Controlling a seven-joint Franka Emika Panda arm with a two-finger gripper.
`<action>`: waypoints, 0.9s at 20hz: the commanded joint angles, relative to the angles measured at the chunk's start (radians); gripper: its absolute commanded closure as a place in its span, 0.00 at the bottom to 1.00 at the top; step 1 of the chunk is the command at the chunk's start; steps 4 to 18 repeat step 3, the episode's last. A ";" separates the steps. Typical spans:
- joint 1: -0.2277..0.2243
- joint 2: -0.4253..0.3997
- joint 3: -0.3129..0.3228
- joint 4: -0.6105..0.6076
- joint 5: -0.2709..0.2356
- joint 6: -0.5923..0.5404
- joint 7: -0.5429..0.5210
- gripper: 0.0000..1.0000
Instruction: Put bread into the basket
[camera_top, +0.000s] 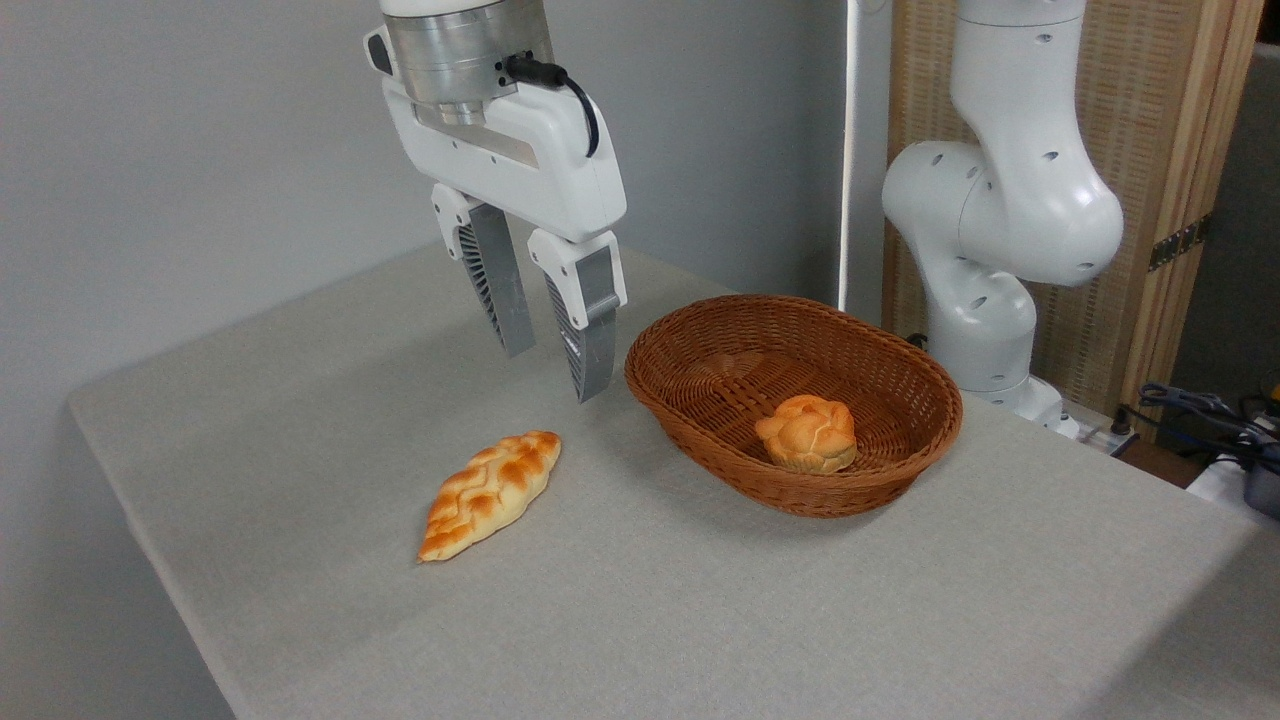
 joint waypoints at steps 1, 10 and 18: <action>0.009 -0.012 -0.004 -0.013 0.002 0.017 0.023 0.00; 0.009 -0.013 0.002 -0.012 0.000 0.018 0.023 0.00; 0.009 -0.013 0.002 -0.012 0.000 0.018 0.023 0.00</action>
